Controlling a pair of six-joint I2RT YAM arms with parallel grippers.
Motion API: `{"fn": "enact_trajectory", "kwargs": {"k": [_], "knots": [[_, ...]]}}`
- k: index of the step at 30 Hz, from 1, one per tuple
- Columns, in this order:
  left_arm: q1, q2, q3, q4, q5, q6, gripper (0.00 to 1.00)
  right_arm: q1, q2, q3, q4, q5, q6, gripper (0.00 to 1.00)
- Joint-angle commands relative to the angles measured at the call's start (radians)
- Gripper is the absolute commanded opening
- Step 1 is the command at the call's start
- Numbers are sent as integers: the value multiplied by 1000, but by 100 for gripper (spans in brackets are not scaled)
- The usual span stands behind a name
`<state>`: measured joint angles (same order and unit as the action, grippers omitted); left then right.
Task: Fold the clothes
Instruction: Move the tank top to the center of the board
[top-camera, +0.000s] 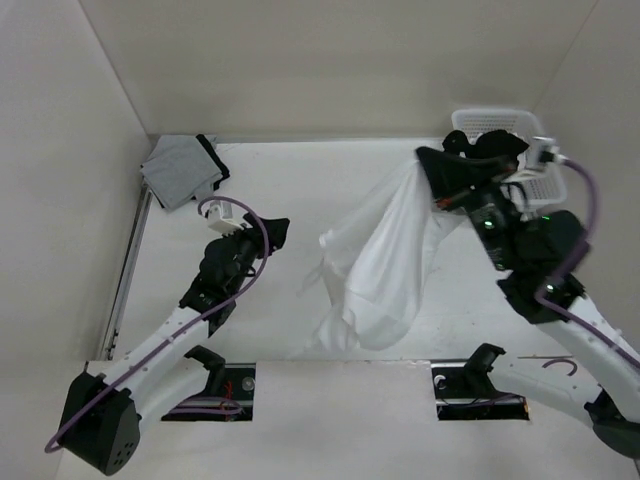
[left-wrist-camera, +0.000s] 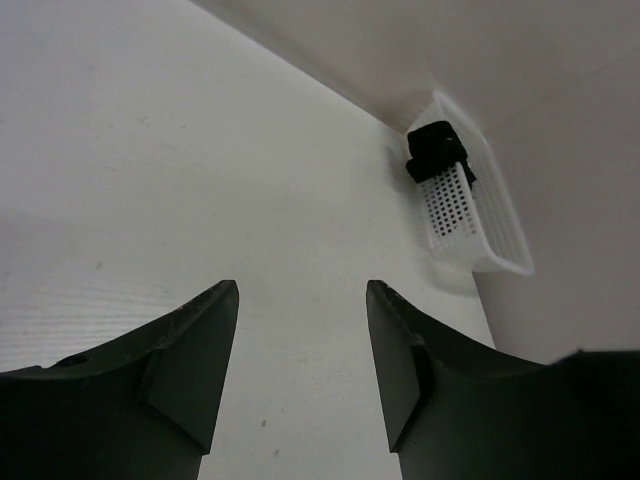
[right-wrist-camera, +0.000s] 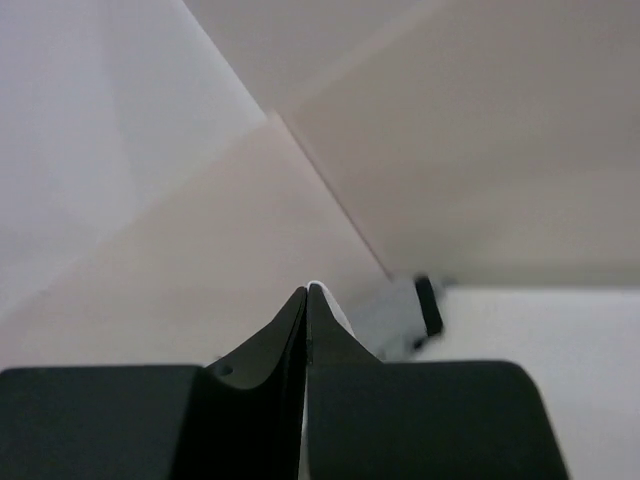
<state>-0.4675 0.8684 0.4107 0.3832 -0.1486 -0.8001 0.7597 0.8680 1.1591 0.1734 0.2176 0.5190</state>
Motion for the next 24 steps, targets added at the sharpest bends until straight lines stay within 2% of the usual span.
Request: {"fn": "enact_trajectory", "kwargs": {"k": [1,4,5,9,11,13,14,16,18,20,21,22,24], "knots": [[85,-77,-64,-135,18,-37,53,-38,213,-166,-19,-47,108,3],[146,-60,-93,-155,50,-33,52,-120,443,-219,130,-141,176,3],[154,-28,-96,-156,60,-27,50,-157,554,-187,161,-182,180,3],[114,27,-84,-156,57,-7,47,-265,822,-26,170,-227,177,3],[73,43,-69,-173,41,15,44,-315,897,42,144,-221,197,15],[12,52,-49,-213,15,47,41,-339,887,44,111,-215,213,28],[-25,53,-40,-242,-8,70,38,-340,840,-8,110,-204,202,35],[-146,43,-30,-341,-106,122,34,-307,702,-176,114,-187,147,38],[-191,35,-33,-388,-184,133,34,-279,654,-238,107,-182,135,31],[-217,35,-33,-426,-262,128,36,-196,542,-398,83,-188,133,10],[-233,55,-29,-441,-294,130,36,-144,496,-457,63,-184,144,4],[-254,82,-20,-445,-302,134,36,-54,426,-534,14,-169,171,2],[-279,121,-9,-448,-312,136,35,34,364,-596,-20,-132,213,3]]}}
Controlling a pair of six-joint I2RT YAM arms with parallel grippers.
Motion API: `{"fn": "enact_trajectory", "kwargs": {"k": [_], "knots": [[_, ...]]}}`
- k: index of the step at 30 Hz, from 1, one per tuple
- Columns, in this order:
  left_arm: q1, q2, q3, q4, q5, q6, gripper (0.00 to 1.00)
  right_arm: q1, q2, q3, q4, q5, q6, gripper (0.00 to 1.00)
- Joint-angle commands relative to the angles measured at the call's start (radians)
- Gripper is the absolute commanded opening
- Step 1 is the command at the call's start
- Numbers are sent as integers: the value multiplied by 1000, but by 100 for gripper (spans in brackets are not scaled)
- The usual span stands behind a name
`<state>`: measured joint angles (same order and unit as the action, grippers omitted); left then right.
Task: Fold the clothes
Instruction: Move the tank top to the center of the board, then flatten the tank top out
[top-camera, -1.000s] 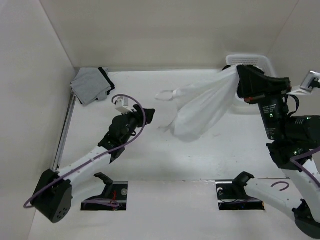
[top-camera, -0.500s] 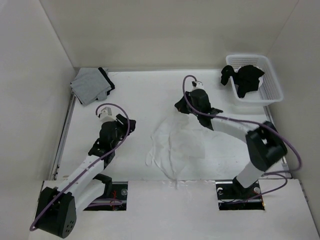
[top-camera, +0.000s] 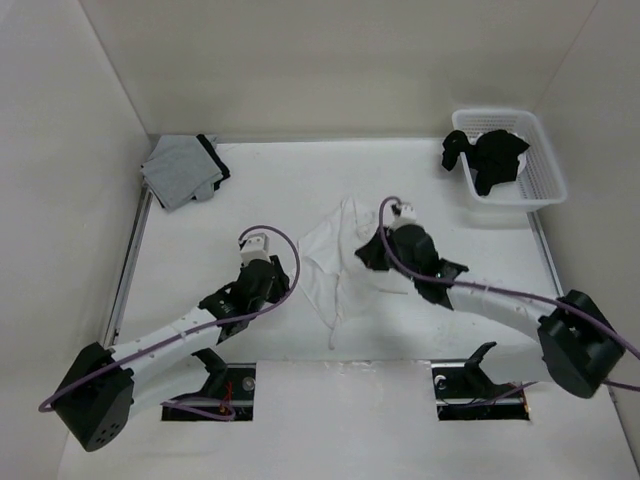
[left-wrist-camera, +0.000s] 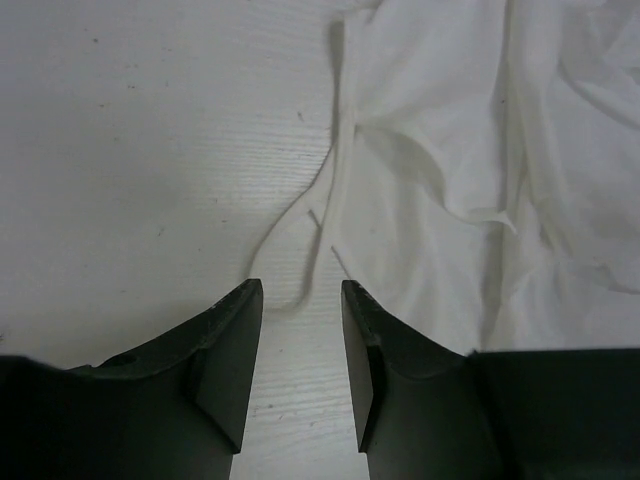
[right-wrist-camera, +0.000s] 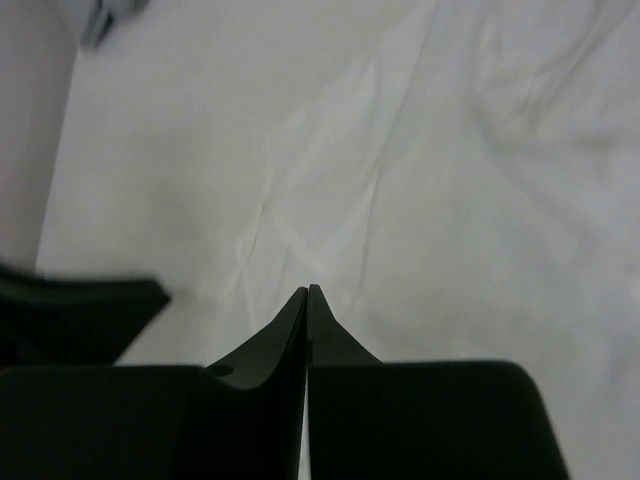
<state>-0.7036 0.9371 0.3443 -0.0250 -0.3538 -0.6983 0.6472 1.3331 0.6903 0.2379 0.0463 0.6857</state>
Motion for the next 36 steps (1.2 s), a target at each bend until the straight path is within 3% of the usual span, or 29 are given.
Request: {"fn": "enact_trajectory", "kwargs": {"k": [1,7,17,21,30,36], "knots": [[-53,72,62,-39,-108,37,34,186,-132,-152,-101,64,64,5],[-125,157,97,-27,-146,71,29,427,-273,-264,-172,217,234,27],[-127,330,134,22,-160,114,30,643,-197,-301,-160,207,379,46],[-127,348,128,22,-152,106,27,691,-127,-270,-127,204,390,46],[-132,330,121,13,-143,100,5,703,-43,-213,-22,211,337,49],[-112,232,113,-6,-91,85,2,694,35,-175,9,202,301,48]]}}
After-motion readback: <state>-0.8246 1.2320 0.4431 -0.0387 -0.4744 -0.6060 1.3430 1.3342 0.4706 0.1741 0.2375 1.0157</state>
